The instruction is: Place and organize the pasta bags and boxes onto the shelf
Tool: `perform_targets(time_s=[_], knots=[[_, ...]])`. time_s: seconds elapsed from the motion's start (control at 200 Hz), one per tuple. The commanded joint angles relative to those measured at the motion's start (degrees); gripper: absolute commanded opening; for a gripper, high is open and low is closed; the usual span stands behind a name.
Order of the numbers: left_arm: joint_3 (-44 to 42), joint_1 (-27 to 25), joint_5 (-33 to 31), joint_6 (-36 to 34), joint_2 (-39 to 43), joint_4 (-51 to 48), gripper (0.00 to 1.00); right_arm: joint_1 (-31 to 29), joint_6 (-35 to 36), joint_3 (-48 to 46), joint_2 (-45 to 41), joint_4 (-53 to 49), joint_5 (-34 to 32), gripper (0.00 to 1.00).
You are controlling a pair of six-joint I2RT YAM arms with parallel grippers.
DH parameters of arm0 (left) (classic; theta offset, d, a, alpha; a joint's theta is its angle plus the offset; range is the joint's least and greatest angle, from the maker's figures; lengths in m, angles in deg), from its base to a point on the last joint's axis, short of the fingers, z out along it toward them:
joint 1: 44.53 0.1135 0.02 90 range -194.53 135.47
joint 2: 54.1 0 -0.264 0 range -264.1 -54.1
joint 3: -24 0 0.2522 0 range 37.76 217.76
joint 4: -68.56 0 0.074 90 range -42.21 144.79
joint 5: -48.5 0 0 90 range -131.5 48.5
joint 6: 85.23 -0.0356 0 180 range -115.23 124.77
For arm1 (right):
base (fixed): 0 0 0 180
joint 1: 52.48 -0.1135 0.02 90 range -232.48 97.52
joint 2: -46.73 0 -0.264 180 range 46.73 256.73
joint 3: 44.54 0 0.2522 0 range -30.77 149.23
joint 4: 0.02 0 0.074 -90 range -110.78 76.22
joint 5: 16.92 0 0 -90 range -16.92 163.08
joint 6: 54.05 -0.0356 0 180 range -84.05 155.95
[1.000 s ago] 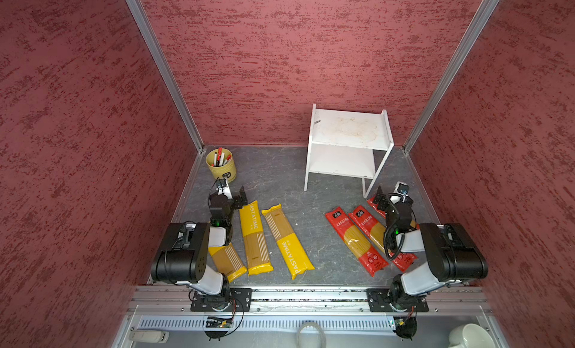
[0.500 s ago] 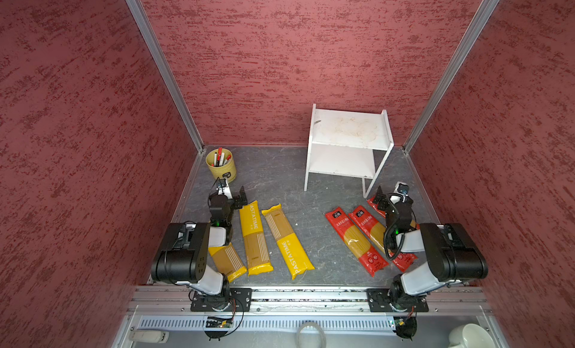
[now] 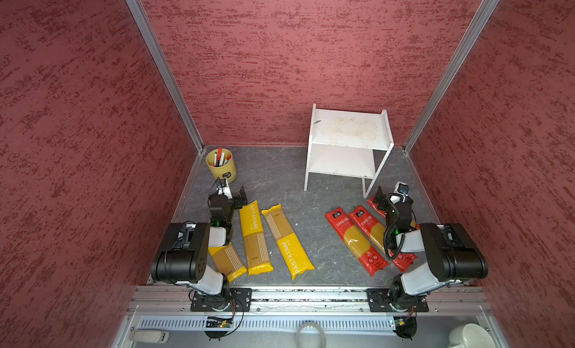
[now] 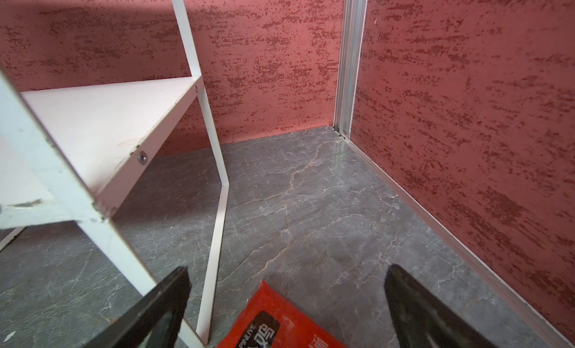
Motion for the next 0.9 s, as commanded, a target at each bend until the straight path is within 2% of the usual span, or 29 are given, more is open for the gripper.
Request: perform_targets(time_s=[0.0, 0.245, 0.331, 0.421, 0.506, 0.601, 0.641, 0.681, 0.777, 0.837, 0.892], knots=[[0.9, -0.2, 0.7, -0.8, -0.4, -0.1, 0.99, -0.1, 0.3, 0.0, 0.2, 1.5, 0.3, 0.99], [0.9, 0.0, 0.9, -0.7, -0.3, -0.2, 1.0, -0.1, 0.0, -0.2, 0.1, 2.0, -0.5, 0.99], [0.9, 0.9, 2.9, -0.4, -0.2, -0.5, 1.0, -0.1, -0.1, -0.1, 0.1, 1.6, -0.4, 0.99], [1.2, -1.2, -2.0, -1.4, 1.4, -1.7, 0.99, -0.2, -0.6, -2.6, -2.5, 3.4, -1.1, 0.99], [3.8, -3.4, -6.1, -2.3, 7.4, -11.9, 0.99, -0.3, 0.4, -7.6, -2.3, 13.9, -0.1, 0.99], [5.3, -5.7, -10.7, -2.4, 11.2, -17.5, 0.99, -0.5, 0.4, -10.2, -3.6, 17.9, -2.1, 0.99], [5.2, -6.9, -12.9, -2.5, 12.6, -18.0, 0.99, -0.7, -0.7, -10.0, -5.2, 15.4, -4.9, 0.99], [5.1, -7.8, -14.6, -2.0, 13.9, -18.6, 0.99, -0.6, -1.6, -9.3, -10.4, 10.0, -7.2, 0.99], [5.4, -9.6, -18.3, 0.4, 17.3, -22.0, 0.99, -0.7, -2.6, -6.1, -19.8, -3.3, -8.7, 0.99], [5.9, -11.2, -20.7, 2.8, 19.7, -24.4, 0.99, -1.1, -9.4, -3.3, -25.9, -15.0, -12.7, 0.99], [6.8, -13.1, -23.3, 5.0, 21.7, -29.5, 0.99, -1.8, -16.0, 1.3, -31.0, -31.6, -16.3, 0.99]])
